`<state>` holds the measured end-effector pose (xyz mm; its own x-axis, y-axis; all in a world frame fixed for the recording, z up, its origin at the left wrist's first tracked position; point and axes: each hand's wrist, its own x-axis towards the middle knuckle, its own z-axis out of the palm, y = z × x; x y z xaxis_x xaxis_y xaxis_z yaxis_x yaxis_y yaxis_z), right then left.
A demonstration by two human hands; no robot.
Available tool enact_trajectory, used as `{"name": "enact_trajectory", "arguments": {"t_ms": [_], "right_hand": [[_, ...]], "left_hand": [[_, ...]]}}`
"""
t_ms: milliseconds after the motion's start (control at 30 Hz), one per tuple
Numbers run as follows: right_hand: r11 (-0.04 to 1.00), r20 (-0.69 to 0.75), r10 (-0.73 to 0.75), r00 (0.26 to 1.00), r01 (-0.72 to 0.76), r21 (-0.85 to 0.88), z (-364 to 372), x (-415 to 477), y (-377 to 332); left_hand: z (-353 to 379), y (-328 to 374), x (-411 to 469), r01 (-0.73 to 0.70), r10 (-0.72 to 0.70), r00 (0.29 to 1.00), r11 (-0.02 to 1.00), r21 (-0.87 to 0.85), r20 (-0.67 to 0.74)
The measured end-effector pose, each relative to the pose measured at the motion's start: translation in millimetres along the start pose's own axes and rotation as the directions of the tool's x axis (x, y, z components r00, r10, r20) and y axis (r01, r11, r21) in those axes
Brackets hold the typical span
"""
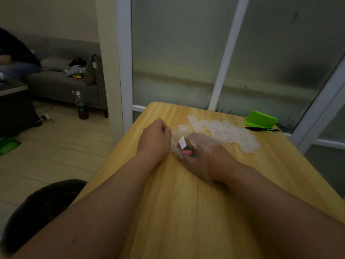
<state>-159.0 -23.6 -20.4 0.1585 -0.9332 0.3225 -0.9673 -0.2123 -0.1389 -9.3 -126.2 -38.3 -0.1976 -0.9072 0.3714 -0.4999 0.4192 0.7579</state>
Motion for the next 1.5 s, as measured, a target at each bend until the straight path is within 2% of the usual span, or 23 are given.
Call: {"name": "enact_trajectory", "arguments": {"t_ms": [133, 267, 433, 467, 533, 600, 667, 767, 833, 933, 1033, 1233, 1500], "right_hand": [[0.999, -0.070, -0.033, 0.997, 0.035, 0.023, -6.6, -12.8, -3.2], [0.996, -0.052, -0.039, 0.998, 0.043, 0.079, -13.3, -21.7, -5.0], [0.989, 0.164, 0.095, 0.982, -0.112, 0.097, -36.2, -22.0, -7.8], [0.986, 0.165, 0.101, 0.981, -0.121, 0.114, -36.9, -22.6, -8.2], [0.995, 0.099, 0.038, 0.994, -0.047, 0.090, -28.1, -21.5, -6.2], [0.999, -0.002, -0.026, 1.000, 0.027, 0.037, -14.7, -22.2, -1.2], [0.996, -0.098, -0.053, 0.994, 0.060, 0.062, -7.8, -21.0, 2.2], [0.982, -0.155, -0.104, 0.982, 0.126, 0.140, -14.5, -22.0, -0.9], [0.979, -0.132, -0.053, 0.990, 0.077, 0.186, -18.0, -29.4, 2.0], [0.971, -0.167, 0.037, 0.985, 0.004, 0.238, -16.8, -45.3, 11.8], [0.963, -0.234, 0.031, 0.972, 0.034, 0.268, -20.2, -58.1, 16.2], [0.955, -0.333, 0.115, 0.936, -0.012, 0.296, -22.5, -71.7, 16.5], [0.925, -0.316, 0.276, 0.908, -0.161, 0.345, -19.3, -84.7, 30.2]], "left_hand": [[-0.5, -1.0, -0.6, 0.010, -0.008, 1.000, 0.998, 0.070, -0.027], [-0.3, -1.1, -1.0, 0.018, -0.015, 0.999, 0.994, 0.105, -0.029], [-2.0, 0.8, -3.1, 0.043, -0.041, 0.999, 0.990, 0.132, -0.023], [-2.5, 3.1, -4.4, 0.050, -0.048, 0.999, 0.988, 0.145, -0.019], [-4.9, 6.8, -6.1, 0.032, -0.022, 0.998, 0.980, 0.195, -0.051], [-4.6, 9.8, -6.9, -0.088, 0.111, 0.991, 0.966, 0.242, -0.081], [-4.2, 14.0, -10.2, -0.257, 0.264, 0.964, 0.947, 0.191, -0.014], [0.1, 11.4, -12.4, -0.367, 0.341, 0.928, 0.909, 0.200, 0.153], [1.5, 8.0, -11.8, -0.366, 0.316, 0.924, 0.893, 0.261, 0.213], [3.2, 6.6, -10.4, -0.375, 0.317, 0.922, 0.873, 0.311, 0.222], [4.6, 6.0, -10.1, -0.357, 0.306, 0.932, 0.870, 0.342, 0.195], [5.6, 4.5, -10.3, -0.334, 0.288, 0.941, 0.876, 0.347, 0.177], [3.4, 5.5, -12.3, -0.336, 0.306, 0.941, 0.897, 0.287, 0.145]]}}
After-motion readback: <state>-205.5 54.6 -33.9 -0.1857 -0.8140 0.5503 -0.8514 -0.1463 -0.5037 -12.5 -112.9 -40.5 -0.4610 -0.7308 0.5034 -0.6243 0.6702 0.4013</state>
